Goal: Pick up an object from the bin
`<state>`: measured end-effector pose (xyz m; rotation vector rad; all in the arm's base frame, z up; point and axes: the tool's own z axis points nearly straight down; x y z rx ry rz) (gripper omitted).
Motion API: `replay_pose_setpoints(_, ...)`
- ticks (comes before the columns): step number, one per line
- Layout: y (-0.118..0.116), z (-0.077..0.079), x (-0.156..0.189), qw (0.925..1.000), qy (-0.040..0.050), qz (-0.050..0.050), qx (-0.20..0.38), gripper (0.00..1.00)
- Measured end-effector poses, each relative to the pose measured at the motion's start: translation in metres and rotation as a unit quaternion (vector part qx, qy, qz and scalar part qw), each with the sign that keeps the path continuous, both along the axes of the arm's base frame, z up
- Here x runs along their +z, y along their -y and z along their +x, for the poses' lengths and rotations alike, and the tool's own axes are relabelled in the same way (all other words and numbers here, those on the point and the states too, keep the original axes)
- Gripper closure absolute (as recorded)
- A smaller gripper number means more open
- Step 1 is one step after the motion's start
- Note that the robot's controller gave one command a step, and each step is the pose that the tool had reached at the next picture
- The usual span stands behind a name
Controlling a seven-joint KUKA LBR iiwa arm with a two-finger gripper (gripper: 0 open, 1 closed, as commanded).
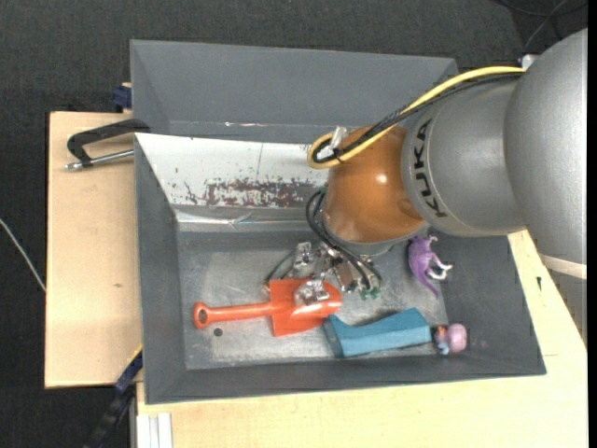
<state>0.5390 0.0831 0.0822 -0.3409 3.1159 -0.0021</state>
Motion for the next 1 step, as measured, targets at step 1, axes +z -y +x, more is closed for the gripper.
replay_pose_setpoints(1,0.003,-0.0287,0.1386,1.0,-0.0012,0.001,-0.004,1.0)
